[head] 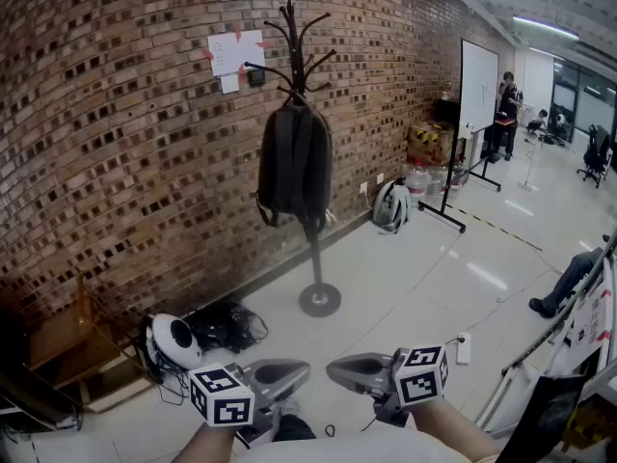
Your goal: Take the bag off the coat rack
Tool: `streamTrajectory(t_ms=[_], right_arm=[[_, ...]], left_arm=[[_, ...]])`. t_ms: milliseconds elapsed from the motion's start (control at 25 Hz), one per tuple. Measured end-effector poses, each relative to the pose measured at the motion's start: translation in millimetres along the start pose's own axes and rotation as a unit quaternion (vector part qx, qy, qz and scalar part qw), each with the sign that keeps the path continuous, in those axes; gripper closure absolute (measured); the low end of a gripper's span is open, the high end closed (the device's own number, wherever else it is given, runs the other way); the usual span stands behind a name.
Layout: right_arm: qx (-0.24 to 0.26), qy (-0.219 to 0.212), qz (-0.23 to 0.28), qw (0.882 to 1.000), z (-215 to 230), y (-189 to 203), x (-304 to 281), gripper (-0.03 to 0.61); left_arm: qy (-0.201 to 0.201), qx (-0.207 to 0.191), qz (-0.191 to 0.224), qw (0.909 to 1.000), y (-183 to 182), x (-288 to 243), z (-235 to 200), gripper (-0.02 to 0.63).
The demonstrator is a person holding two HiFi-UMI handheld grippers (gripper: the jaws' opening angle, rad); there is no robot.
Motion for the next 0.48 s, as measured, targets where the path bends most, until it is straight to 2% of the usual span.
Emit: streamTrajectory(t_ms=[200,480], right_arm=[[0.0,0.012,0.006,1.0,32,2,-25,0.581],[-0.011,0.038,0.014,0.999,115,-20,-35,0.581]], left_arm=[[-0.001,0.005,0.006,1.0,3,8,-47,0.614],[0.021,0.009,-0.002,0.9997,-13,-35,-126,0.614]])
Point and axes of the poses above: the fingertips, and each gripper's own axes: x backward along the fingers, z to its right, y out of its underside, the point moved 2 cm from there along x, backward along the fingers, and after that the axes turned 12 degrees about -y, right-handed, at the moved point
